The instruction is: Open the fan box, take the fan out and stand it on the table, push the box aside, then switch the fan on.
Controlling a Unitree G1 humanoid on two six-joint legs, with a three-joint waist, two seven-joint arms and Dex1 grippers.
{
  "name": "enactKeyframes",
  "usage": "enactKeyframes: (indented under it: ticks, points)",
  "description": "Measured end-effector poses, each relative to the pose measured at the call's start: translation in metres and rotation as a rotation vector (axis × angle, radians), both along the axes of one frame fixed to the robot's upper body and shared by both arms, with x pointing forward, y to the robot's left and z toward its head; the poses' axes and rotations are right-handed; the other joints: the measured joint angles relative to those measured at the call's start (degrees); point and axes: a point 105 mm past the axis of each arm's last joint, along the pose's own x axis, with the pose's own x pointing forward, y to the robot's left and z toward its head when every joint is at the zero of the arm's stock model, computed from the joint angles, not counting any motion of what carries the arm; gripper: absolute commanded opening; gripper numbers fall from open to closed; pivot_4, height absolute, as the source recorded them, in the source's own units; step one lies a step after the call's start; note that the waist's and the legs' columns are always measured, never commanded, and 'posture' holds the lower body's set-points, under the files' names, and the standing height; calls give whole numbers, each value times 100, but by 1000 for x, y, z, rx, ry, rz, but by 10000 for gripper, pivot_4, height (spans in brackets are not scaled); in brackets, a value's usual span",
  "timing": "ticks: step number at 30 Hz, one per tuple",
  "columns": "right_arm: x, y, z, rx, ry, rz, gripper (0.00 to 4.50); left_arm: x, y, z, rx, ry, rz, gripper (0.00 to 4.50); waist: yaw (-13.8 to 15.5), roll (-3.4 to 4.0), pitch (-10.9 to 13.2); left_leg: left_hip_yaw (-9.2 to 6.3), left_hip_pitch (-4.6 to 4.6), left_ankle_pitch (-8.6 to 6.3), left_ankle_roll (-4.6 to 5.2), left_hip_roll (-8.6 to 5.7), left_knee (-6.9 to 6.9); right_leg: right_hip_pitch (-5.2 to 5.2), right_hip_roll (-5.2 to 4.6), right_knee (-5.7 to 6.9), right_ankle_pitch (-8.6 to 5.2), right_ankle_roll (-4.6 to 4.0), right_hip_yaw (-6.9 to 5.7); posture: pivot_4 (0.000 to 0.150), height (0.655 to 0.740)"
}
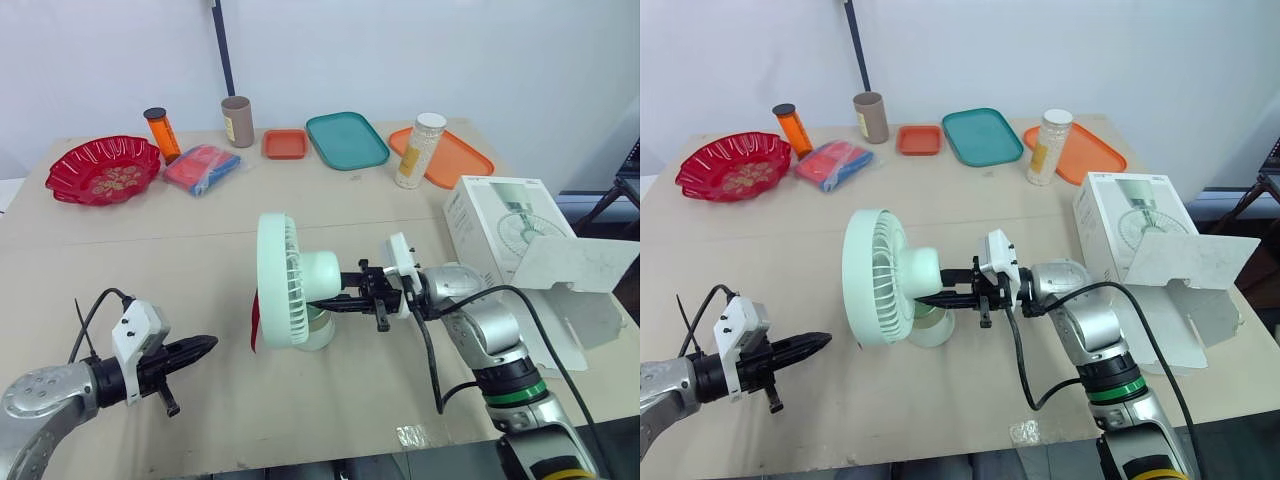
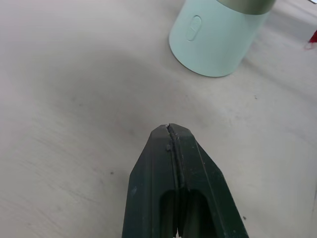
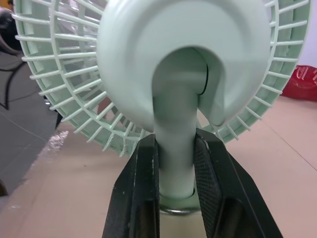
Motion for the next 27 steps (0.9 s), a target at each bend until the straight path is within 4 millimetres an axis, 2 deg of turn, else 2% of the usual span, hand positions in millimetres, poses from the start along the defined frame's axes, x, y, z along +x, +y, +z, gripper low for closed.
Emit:
enactKeyframes:
  ticks: [5, 16, 24, 27]
  points:
    - [7, -1, -3, 18, -30, -11, 4419, 0, -5, 4, -8, -17, -2, 383, -2, 0, -1, 1, 14, 0, 0, 2, -1, 10, 2, 0, 0, 0, 1, 1500, 7255]
    - [10, 0, -5, 28, -42, -5, 4419, -1, -8, 7, -17, -14, -3, 383, -3, 1, -2, 3, 48, 0, 0, 3, -2, 40, 4, 0, 0, 0, 3, 1500, 7255]
    - [15, -2, -11, -9, -38, -37, 44119, 6, -12, 12, -21, -46, -15, 0, -1, 1, -2, 3, 40, -2, 2, 2, -6, 34, 4, -6, -1, -1, 3, 1500, 7255]
    - [15, -2, -11, -14, -38, -38, 44689, 7, -12, 12, -21, -45, -13, 0, -1, 2, -2, 3, 38, -3, 5, 3, -6, 33, 3, -7, -2, -1, 3, 1500, 7255]
